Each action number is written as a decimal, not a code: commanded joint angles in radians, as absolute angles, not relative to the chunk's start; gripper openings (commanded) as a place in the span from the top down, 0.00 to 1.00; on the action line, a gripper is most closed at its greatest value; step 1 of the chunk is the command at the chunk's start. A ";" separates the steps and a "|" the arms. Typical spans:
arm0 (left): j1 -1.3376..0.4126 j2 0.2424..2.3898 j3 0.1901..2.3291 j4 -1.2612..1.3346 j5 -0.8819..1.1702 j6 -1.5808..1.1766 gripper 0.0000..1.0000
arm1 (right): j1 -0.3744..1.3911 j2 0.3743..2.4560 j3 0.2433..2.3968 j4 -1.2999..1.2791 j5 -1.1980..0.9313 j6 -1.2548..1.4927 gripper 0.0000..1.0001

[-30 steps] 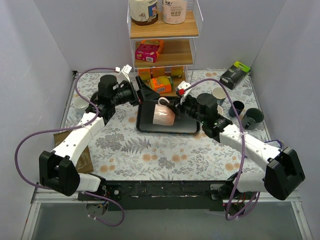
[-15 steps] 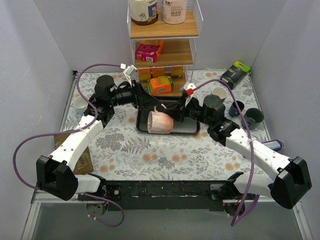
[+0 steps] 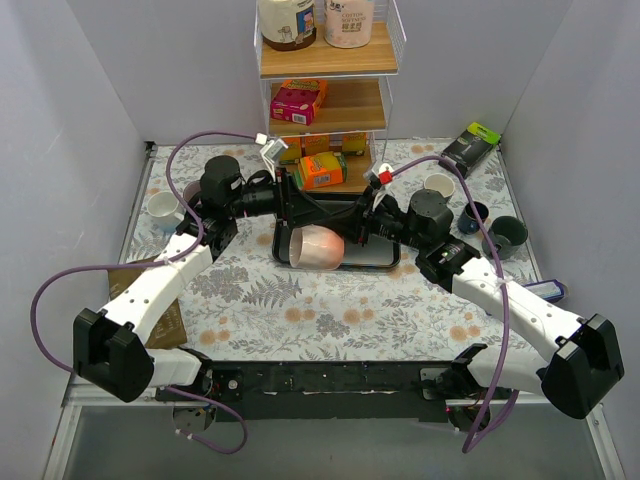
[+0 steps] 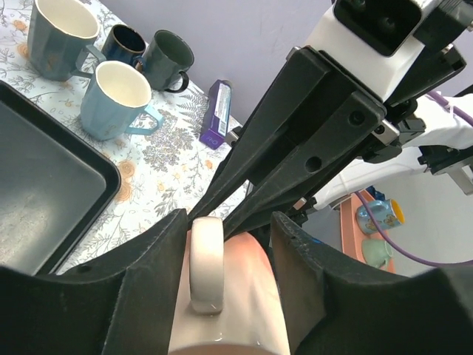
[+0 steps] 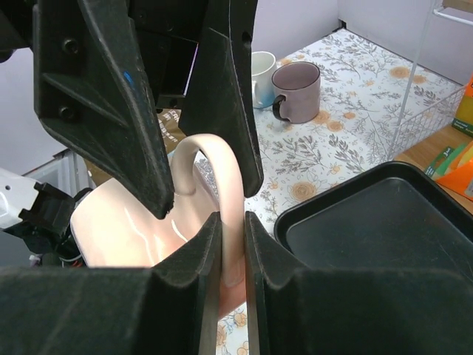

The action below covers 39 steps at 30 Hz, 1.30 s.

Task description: Turn the mug right side up

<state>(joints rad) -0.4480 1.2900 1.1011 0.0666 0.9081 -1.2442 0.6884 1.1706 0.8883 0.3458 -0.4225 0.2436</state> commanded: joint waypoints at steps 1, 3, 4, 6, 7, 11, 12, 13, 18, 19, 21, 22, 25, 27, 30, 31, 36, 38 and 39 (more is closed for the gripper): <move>-0.456 1.244 1.106 0.023 0.890 -1.177 0.55 | 0.690 1.124 0.963 0.477 -0.443 0.295 0.99; -0.456 1.244 1.106 0.006 0.890 -1.167 0.59 | 0.690 1.123 0.965 0.466 -0.448 0.293 0.99; -0.456 1.244 1.106 0.006 0.891 -1.166 0.62 | 0.690 1.121 0.963 0.465 -0.449 0.293 0.99; -0.457 1.244 1.106 0.006 0.900 -1.164 0.71 | 0.690 1.120 0.962 0.465 -0.453 0.291 0.99; -0.459 1.246 1.106 0.006 0.900 -1.163 0.73 | 0.690 1.117 0.962 0.463 -0.454 0.293 0.99; -0.460 1.249 1.109 -0.003 0.893 -1.161 1.00 | 0.690 1.120 0.959 0.462 -0.454 0.290 0.99; -0.460 1.250 1.112 -0.024 0.878 -1.152 1.00 | 0.692 1.120 0.957 0.457 -0.454 0.287 0.99; -0.460 1.249 1.114 -0.038 0.867 -1.149 1.00 | 0.690 1.123 0.959 0.453 -0.457 0.285 0.99; -0.463 1.243 1.150 -0.121 0.704 -1.123 1.00 | 0.690 1.155 1.001 0.329 -0.420 0.223 0.92; -0.463 1.241 1.157 -0.159 0.625 -1.123 1.00 | 0.690 1.163 1.009 0.307 -0.407 0.215 0.86; -0.463 1.243 1.172 -0.205 0.539 -1.120 1.00 | 0.690 1.178 1.014 0.258 -0.365 0.203 0.70; -0.462 1.241 1.183 -0.247 0.487 -1.124 1.00 | 0.690 1.183 1.012 0.243 -0.339 0.196 0.63; -0.463 1.224 1.186 -0.316 0.316 -1.152 1.00 | 0.690 1.204 1.012 0.186 -0.247 0.195 0.49; -0.462 1.209 1.177 -0.334 0.226 -1.164 1.00 | 0.690 1.224 1.017 0.149 -0.190 0.195 0.46; -0.462 1.181 1.158 -0.386 0.111 -1.198 1.00 | 0.690 1.242 1.025 0.112 -0.108 0.198 0.43; -0.462 1.175 1.157 -0.421 0.077 -1.210 1.00 | 0.690 1.246 1.026 0.103 -0.083 0.202 0.43; -0.457 1.210 1.203 -0.558 -0.161 -1.290 1.00 | 0.690 1.252 1.034 0.058 0.035 0.201 0.42; -0.448 1.258 1.244 -0.626 -0.213 -1.308 1.00 | 0.690 1.252 1.035 0.045 0.048 0.199 0.42; -0.437 1.279 1.259 -0.646 -0.230 -1.324 1.00 | 0.690 1.249 1.035 0.040 0.051 0.198 0.43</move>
